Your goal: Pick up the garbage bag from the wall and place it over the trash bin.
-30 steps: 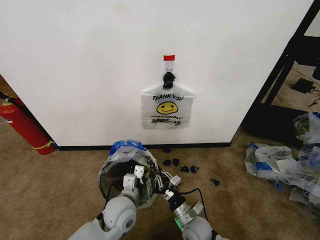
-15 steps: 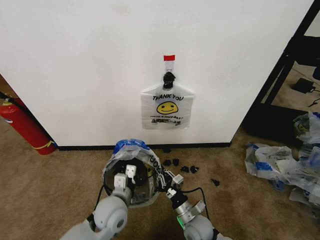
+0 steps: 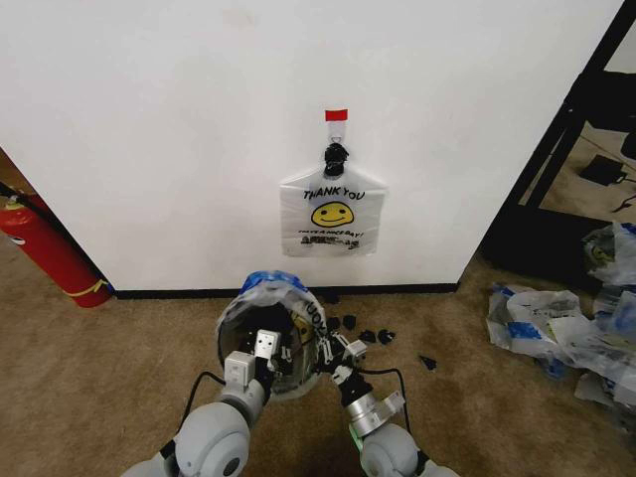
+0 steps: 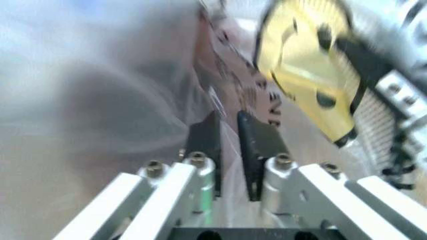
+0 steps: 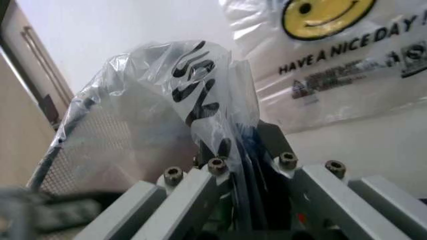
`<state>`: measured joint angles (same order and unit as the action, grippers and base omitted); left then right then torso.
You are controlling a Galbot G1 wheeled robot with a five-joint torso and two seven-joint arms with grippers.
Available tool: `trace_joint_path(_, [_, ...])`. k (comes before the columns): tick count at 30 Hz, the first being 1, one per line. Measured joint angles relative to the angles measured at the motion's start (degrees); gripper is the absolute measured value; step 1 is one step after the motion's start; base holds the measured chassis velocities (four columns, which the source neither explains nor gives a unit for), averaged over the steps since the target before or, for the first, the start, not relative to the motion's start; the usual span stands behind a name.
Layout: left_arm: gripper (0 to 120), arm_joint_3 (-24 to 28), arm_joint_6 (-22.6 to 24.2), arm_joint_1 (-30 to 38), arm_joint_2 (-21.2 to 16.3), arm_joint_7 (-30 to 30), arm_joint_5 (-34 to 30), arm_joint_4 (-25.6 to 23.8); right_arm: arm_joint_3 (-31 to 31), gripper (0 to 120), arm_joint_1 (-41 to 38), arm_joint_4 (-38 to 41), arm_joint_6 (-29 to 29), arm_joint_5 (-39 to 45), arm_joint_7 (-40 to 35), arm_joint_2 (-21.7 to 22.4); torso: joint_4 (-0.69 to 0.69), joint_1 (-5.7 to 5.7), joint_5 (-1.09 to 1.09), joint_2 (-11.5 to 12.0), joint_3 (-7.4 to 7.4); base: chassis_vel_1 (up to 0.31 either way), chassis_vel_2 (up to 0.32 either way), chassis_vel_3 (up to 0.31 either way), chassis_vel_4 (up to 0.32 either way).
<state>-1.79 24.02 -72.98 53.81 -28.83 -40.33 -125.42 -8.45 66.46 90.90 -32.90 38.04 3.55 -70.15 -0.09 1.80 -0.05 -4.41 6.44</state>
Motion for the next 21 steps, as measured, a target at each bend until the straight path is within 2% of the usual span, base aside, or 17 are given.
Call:
trace_joint_path(2, [22,-2.0,-0.1,-1.8,-0.5,0.0,-0.1,-3.8,0.6,1,-0.4,-0.1,0.7,2.9,0.8,0.4,0.01,0.00,0.00,0.0,0.00,0.000,0.000,0.000,0.000])
trace_joint_path(3, [22,-2.0,-0.1,-1.8,-0.5,0.0,-0.1,-3.8,0.6,1,-0.4,-0.1,0.7,2.9,0.8,0.4,0.01,0.00,0.00,0.0,0.00,0.000,0.000,0.000,0.000])
trace_joint_path(5, [29,-3.1,-0.1,-3.2,-0.9,0.2,0.1,-6.9,0.8,1,-0.6,-0.1,1.6,4.8,0.7,0.7,0.02,0.00,0.01,0.0,0.00,0.000,0.000,0.000,0.000])
trace_joint_path(7, [39,-4.9,-0.8,-5.1,-2.3,1.0,1.1,-10.8,1.2,1,-0.4,1.5,6.2,7.1,-1.9,1.8,0.02,-0.01,0.02,0.0,0.00,0.000,0.000,0.000,0.000])
trace_joint_path(10, [52,-8.5,-3.7,-6.2,-4.0,2.2,4.7,-13.0,1.7,1,-0.1,5.0,13.6,13.3,-6.0,3.2,-0.01,0.00,0.00,0.0,0.00,0.000,0.000,0.000,0.000])
trace_joint_path(11, [52,-8.5,-3.7,-6.2,-4.0,2.2,4.7,-13.0,1.7,1,-0.1,5.0,13.6,13.3,-6.0,3.2,-0.01,0.00,0.00,0.0,0.00,0.000,0.000,0.000,0.000])
trace_joint_path(15, [67,-13.9,-9.0,-6.7,-2.6,5.4,12.0,-12.1,2.5,1,-0.2,9.5,20.4,19.3,-11.7,3.8,0.00,0.00,0.01,0.0,0.00,0.000,0.000,0.000,0.000])
trace_joint_path(17, [77,-17.3,-12.3,-7.4,-0.8,7.6,18.8,-8.4,3.0,1,-0.4,11.4,21.7,21.4,-14.3,3.8,0.00,0.00,0.00,0.0,0.00,0.000,0.000,0.000,0.000])
trace_joint_path(19, [79,-18.2,-13.0,-7.6,-0.4,8.0,20.1,-7.2,3.2,1,-0.4,11.9,22.1,21.9,-15.0,3.8,0.00,0.00,0.00,0.0,0.00,0.000,0.000,0.000,0.000])
trace_joint_path(21, [87,-20.5,-14.0,-8.5,0.1,8.6,22.4,-3.2,4.1,1,-0.5,14.2,24.2,23.7,-19.4,3.7,0.01,0.00,-0.01,0.0,0.00,0.000,0.000,0.000,0.000])
